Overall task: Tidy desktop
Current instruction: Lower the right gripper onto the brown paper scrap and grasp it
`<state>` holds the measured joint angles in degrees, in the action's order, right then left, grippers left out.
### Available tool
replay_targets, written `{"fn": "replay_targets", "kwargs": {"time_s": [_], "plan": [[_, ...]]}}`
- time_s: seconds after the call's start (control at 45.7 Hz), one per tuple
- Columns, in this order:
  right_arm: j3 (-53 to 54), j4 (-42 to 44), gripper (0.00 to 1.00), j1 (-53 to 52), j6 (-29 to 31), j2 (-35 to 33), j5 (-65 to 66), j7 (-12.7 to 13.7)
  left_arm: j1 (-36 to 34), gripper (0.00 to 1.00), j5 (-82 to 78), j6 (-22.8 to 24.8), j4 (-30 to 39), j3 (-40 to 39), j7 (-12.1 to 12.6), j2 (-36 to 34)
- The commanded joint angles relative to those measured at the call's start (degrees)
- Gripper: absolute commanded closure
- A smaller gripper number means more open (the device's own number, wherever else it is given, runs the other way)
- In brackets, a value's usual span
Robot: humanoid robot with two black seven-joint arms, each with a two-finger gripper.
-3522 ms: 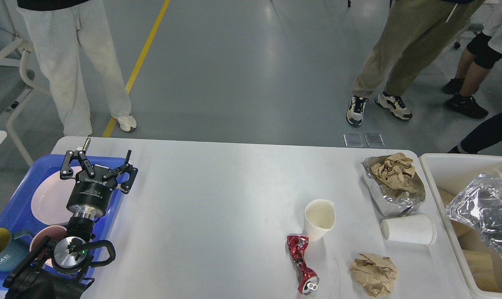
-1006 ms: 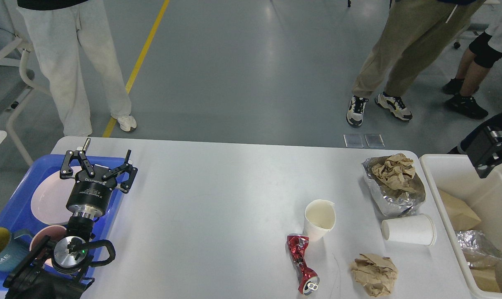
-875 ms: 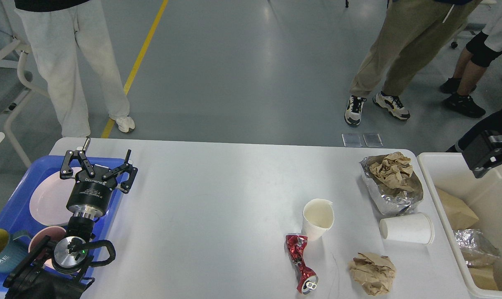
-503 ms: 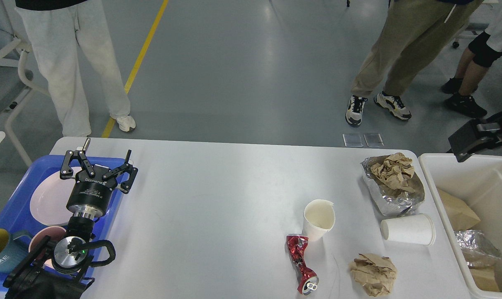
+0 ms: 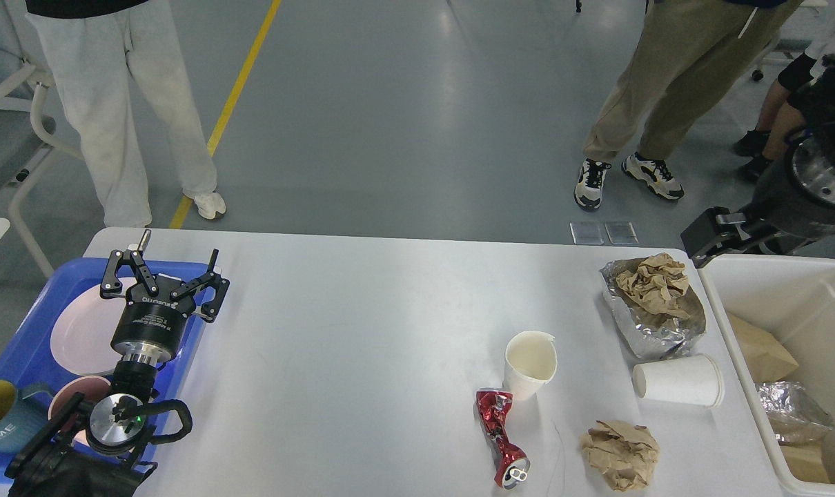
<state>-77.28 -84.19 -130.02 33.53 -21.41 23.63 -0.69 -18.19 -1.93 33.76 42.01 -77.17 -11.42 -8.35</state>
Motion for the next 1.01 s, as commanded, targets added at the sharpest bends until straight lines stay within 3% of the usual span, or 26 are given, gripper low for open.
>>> {"fn": "replay_targets", "kwargs": {"time_s": [0.0,0.263,0.438,0.985], "plan": [[6.25,9.20,0.00,12.66,-1.36,0.14,0.44,-0.10,0.00,0.04,0.00,0.08,0.00,0.00,0.00,0.00],[12.94,33.63,0.00,39.39,-9.88,6.29,0.89,-0.54,0.00,0.04,0.00,-0.01,0.00,-0.09,0.00,0.00],[12.94,47.80,0.00,53.37,-10.85,11.74,0.89,-0.54,0.00,0.03,0.00,0.08,0.00,0.00,0.08,0.00],[14.52,50.71,0.00,62.35,-23.77,14.55,0.62,0.07,0.00,0.04,0.00,0.08,0.00,0.00,0.00,0.00]]}}
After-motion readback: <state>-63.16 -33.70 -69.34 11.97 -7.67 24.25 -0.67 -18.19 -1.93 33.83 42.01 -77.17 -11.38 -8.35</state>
